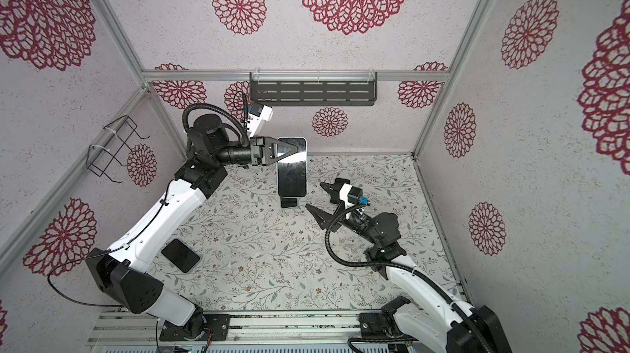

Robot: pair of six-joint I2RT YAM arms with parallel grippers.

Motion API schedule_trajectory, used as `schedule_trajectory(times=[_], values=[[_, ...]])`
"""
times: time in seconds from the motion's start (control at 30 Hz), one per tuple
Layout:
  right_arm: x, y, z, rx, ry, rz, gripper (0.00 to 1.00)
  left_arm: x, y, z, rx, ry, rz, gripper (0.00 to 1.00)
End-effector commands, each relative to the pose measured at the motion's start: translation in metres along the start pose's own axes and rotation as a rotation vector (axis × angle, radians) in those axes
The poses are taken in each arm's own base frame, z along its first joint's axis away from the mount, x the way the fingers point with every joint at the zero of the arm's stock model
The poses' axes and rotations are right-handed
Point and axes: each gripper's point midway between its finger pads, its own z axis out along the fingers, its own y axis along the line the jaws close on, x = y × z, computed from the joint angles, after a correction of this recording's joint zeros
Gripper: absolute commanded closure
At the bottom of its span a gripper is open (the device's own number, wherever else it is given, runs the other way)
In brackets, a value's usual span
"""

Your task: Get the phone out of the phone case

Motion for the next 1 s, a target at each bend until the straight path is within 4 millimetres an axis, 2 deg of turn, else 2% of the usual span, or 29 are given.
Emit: schedule_trajectory(times=[0.0, 0.13, 0.37, 0.97], values=[[-0.027, -0.005, 0.010, 0.021, -0.045, 0.200, 0.22, -0.014, -0.010, -0.010, -0.051, -0.080, 0.070, 1.00], [-0.035, 0.003, 0.016, -0.043, -0.088, 0.344, 0.24, -0.027, 0.006, -0.016, -0.141, -0.169, 0.014, 1.00], [-0.032, 0.013, 0.017, -0.079, -0.110, 0.420, 0.24, -0.032, 0.018, -0.018, -0.165, -0.234, -0.071, 1.00], [-0.012, 0.004, 0.021, -0.068, -0.124, 0.514, 0.26, -0.032, 0.009, -0.017, -0.104, -0.250, -0.084, 1.00]])
